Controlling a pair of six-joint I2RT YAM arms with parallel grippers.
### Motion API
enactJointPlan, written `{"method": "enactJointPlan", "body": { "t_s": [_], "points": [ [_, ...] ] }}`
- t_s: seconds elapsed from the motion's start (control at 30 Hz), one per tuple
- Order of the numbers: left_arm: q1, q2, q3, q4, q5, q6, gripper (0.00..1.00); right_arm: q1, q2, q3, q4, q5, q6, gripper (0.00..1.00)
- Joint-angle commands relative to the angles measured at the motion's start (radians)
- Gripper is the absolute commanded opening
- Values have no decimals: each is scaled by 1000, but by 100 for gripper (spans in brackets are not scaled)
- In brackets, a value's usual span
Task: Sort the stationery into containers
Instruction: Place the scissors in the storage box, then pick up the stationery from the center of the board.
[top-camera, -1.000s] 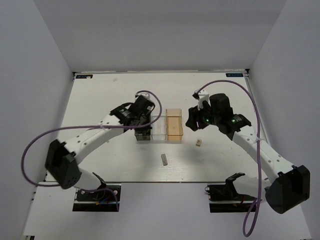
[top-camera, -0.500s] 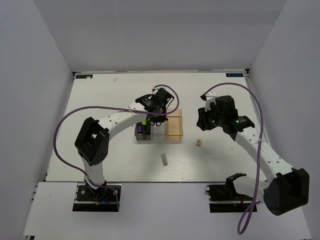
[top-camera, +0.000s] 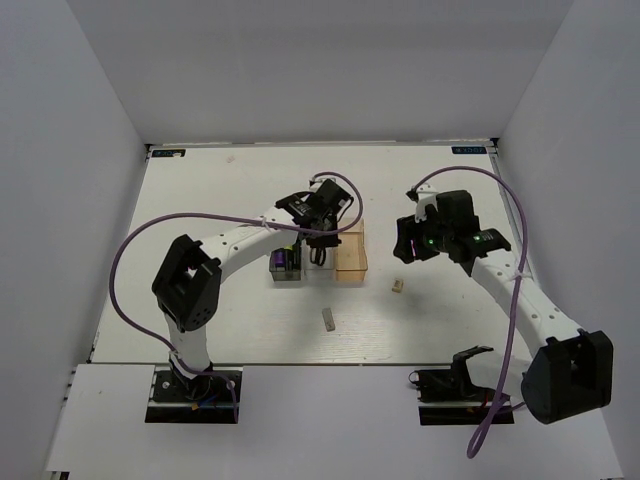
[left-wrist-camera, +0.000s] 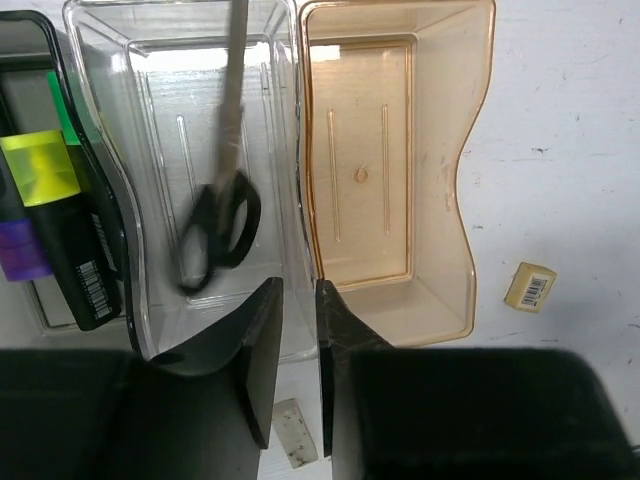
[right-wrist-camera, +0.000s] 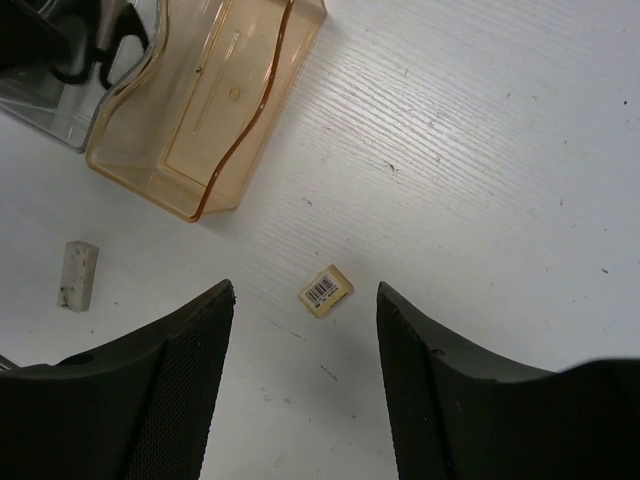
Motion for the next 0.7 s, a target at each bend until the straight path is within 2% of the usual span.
{"method": "enactJointPlan", "body": {
  "t_s": [0.0, 0.2, 0.23, 0.27, 0.33, 0.37, 0.4, 0.43, 0.47, 0.6, 0.67],
  "points": [
    [-4, -8, 1, -3, -20, -12, 32, -16, 12, 18, -15, -35, -5, 62],
    [-11, -45, -5, -1, -31, -5, 33, -35, 34, 18, -21, -38, -2, 60],
    [-14, -54, -2, -4, -39, 0, 16, -38, 48, 19, -23, -37, -3, 53],
    [-20, -61, 1, -4, -43, 6, 8, -38, 57, 21, -25, -35, -2, 47],
    [-38, -107, 2, -23, -62, 37, 0, -37, 107, 31, -40, -37, 3, 33],
    [-59, -129, 2, -29, -68, 46, 0, -41, 123, 37, -51, -40, 8, 24],
    [-85, -155, -4, -62, -95, 76, 0, -38, 137, 53, -73, -40, 14, 22],
    [-119, -166, -13, -73, -108, 87, 3, -37, 170, 53, -81, -37, 14, 22],
    [-136, -203, -24, -87, -118, 93, 18, -35, 198, 56, -86, -35, 20, 22],
    [-244, -314, -219, -127, -206, 66, 71, -29, 276, 64, -110, -11, 31, 34],
    [-311, -364, -300, -129, -233, -9, 73, -30, 295, 74, -133, 1, 63, 34]
  ]
}}
